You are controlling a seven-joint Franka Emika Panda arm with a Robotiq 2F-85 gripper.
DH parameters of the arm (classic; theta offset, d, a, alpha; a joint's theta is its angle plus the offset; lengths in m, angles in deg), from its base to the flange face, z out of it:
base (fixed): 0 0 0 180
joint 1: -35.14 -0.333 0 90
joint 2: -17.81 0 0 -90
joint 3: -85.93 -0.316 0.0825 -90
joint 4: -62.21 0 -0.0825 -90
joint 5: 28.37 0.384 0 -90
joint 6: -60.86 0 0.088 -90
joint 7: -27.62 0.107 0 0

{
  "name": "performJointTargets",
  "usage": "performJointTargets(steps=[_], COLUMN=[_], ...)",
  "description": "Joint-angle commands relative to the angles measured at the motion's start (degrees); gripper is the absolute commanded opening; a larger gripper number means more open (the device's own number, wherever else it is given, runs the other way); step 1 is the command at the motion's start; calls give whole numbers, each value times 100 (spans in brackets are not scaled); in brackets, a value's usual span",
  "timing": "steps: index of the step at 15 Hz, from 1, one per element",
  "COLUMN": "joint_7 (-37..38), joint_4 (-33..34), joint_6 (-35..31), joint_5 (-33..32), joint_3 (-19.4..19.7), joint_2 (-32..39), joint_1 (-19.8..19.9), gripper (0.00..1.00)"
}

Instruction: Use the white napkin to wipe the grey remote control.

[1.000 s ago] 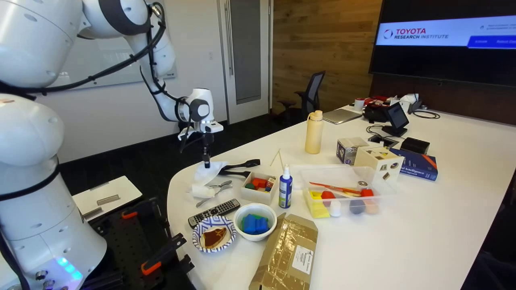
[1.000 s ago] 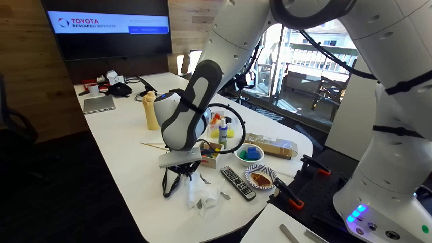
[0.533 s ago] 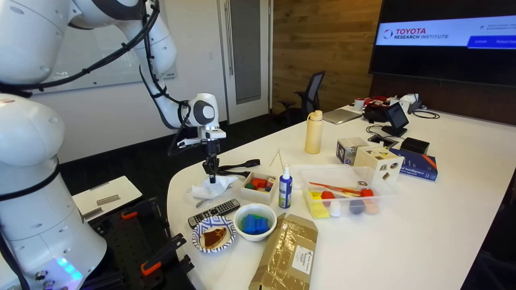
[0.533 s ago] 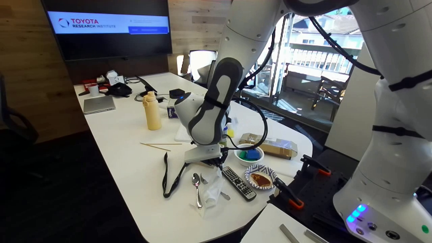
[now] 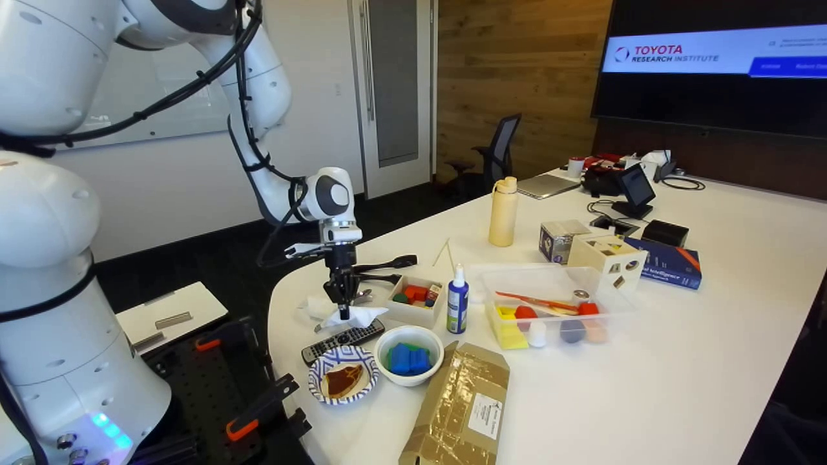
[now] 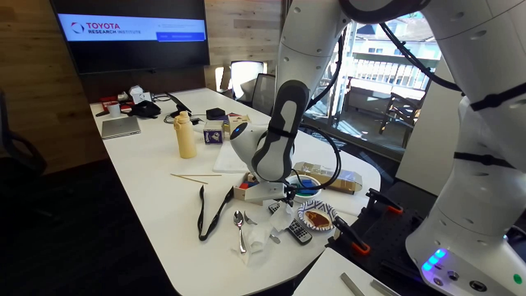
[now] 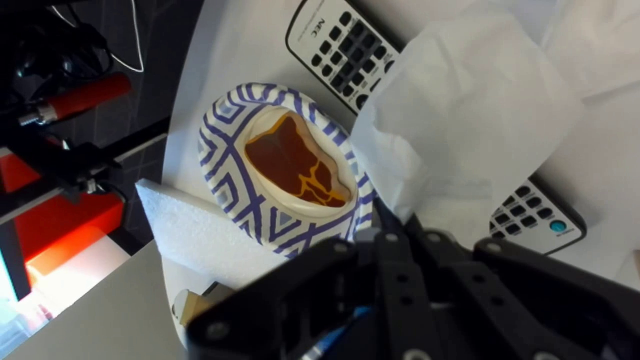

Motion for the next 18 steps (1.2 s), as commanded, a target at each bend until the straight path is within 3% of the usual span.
performJointTargets(steps=[1, 5, 12, 15, 18], joint_7=[-100, -384, -875, -1151, -988], joint_4=[11, -81, -34, 169, 428], joint_6=[95, 371, 1563, 1670, 1500], joint_5=[6, 246, 1154, 1390, 1202], joint_3=[-462, -971, -1603, -1660, -1430], joint_2=[61, 17, 6, 218, 415], joint_1=[418, 760, 1205, 1312, 1200], gripper=[0, 0, 0, 0, 0])
